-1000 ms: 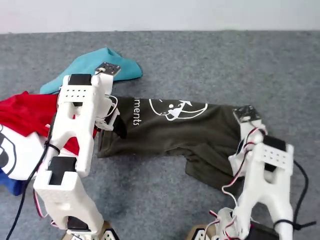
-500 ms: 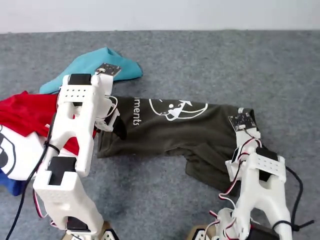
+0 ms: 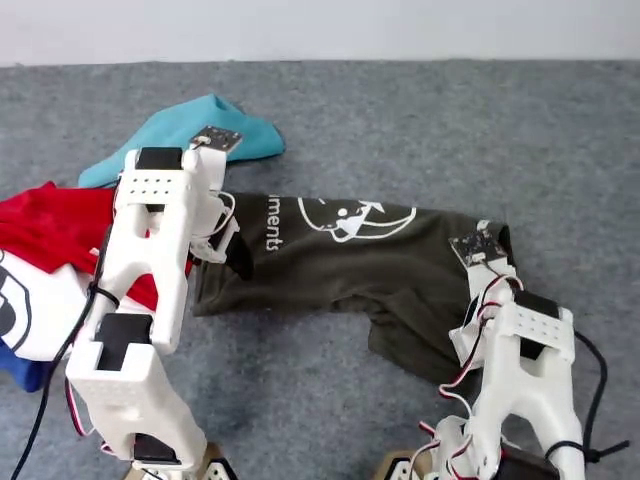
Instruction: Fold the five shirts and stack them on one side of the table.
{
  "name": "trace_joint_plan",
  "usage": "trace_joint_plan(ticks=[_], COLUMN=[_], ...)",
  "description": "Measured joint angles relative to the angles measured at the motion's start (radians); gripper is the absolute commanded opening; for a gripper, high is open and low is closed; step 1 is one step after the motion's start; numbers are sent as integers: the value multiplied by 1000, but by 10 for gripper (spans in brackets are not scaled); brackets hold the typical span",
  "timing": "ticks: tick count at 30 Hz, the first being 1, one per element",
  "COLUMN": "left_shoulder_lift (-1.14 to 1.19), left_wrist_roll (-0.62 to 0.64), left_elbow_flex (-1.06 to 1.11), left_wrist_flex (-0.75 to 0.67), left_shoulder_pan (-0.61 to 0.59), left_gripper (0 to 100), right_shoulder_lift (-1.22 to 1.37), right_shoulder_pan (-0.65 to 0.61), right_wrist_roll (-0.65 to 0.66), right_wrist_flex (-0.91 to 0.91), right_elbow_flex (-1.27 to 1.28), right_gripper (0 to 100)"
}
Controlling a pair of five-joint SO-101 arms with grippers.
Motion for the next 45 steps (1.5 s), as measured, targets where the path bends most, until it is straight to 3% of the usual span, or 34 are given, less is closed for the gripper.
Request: trace_joint_plan(ticks=[6, 13, 20, 27, 34, 36, 45], left_shoulder_lift=[0, 0, 0, 0, 0, 0, 0], left_wrist_roll=[0, 0, 0, 0, 0, 0, 0], left_elbow_flex=[0, 0, 0, 0, 0, 0, 0], left_wrist_flex=[0, 0, 0, 3, 17, 17, 29], left_shoulder_pan=[0, 0, 0, 0, 0, 0, 0], left_gripper=[299, 299, 299, 299, 299, 299, 299], right_shoulder_lift=[-12, -201, -310, -325, -325, -325, -216], right_shoulder_pan=[0, 48, 178, 196, 196, 196, 48], right_wrist_roll=[0, 34, 167, 180, 175, 123, -153], right_wrist_flex=[158, 296, 250, 57, 239, 239, -224], right_elbow_flex=[-100, -118, 43, 222, -58, -167, -144], right_gripper=[10, 10, 17, 242, 255, 249, 201])
